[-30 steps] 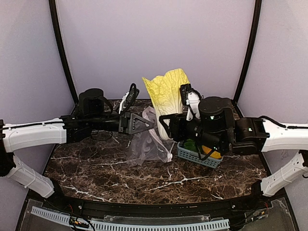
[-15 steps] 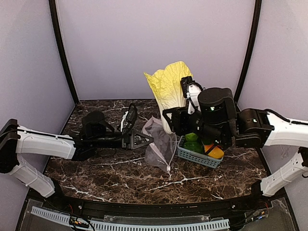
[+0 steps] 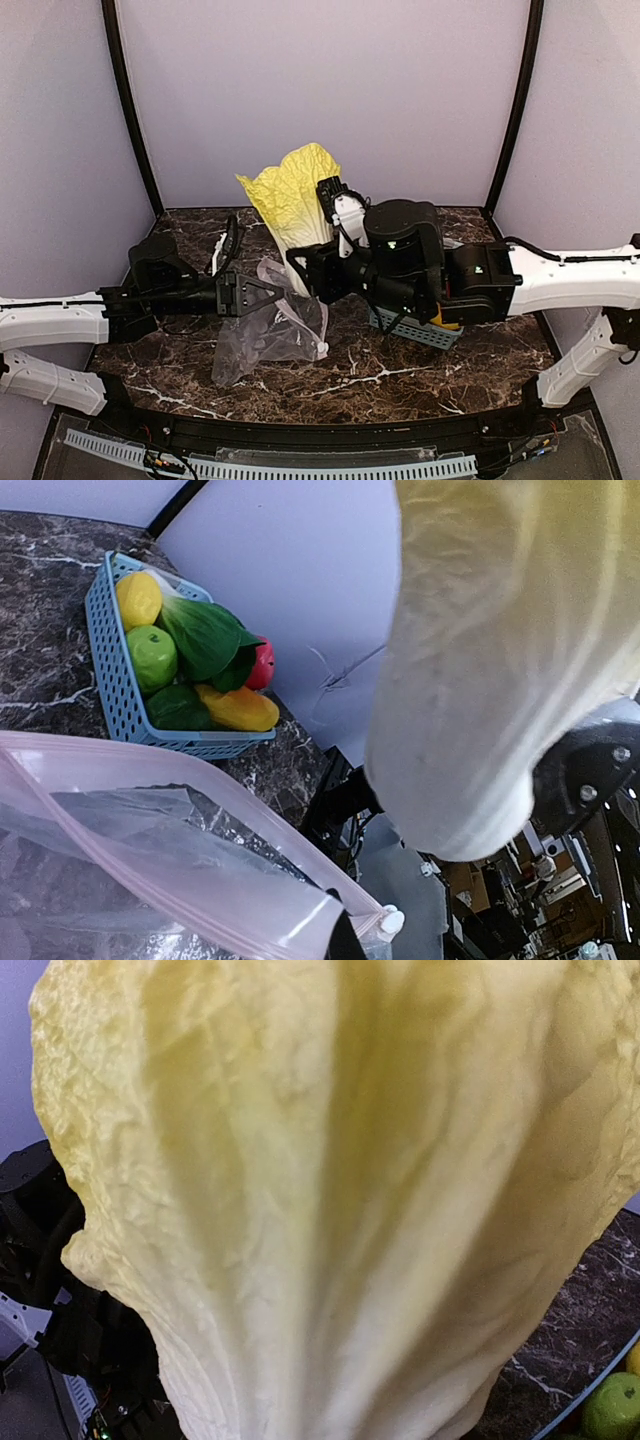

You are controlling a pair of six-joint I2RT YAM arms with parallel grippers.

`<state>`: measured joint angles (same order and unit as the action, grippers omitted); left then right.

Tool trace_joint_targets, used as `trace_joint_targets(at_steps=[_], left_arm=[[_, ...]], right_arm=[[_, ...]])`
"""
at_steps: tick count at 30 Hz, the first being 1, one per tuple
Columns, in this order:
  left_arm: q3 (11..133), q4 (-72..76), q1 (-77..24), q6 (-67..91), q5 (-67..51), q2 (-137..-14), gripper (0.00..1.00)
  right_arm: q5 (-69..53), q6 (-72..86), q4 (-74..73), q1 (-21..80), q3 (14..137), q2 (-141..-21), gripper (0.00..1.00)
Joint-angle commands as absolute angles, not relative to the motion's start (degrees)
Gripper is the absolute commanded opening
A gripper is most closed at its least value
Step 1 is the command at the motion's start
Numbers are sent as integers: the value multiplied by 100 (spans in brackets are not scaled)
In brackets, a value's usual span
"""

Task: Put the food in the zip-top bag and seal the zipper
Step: Place the fake vegetable in the zipper food storage bag.

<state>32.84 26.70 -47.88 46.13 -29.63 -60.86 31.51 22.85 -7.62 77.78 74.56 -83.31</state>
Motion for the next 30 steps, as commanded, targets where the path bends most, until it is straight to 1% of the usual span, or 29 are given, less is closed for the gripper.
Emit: trace_joint_targets(at_steps=[1,5,9,12,15,22,26,30], left_arm=[[3300,1908,-4667,4476,-2830,-5931,1],[3154,1911,-4589,4541,-2833,-5731,1],[3153,1939,-4553,4588,-2842,-5686,1],[3298,1892,-4553,4534,-2893,-5791,1],[3647,1993,-4552,4506,-3022,-6126,1],[4645,2441,-4761,4618,-3251,-7165,1],[5153,3173,-5085,4971,-3276,-7689,1],[5116,4572,-5540,5499,-3149,-8145,1]], right_arm=[[2635,2128,145,7884,7602,-8588,3],[2443,2381,482,7884,7503,-8799,3],[2774,2693,489,7879,7342,-8786,3],[3089,2664,162,7814,7335,-8619,4],[3308,2761,-423,7614,7324,-8367,4],[3437,2855,-1172,7182,7042,-7503,5],[3667,2784,-1438,7126,7044,-7177,6],[3765,2723,-1481,7126,7137,-7066,5]])
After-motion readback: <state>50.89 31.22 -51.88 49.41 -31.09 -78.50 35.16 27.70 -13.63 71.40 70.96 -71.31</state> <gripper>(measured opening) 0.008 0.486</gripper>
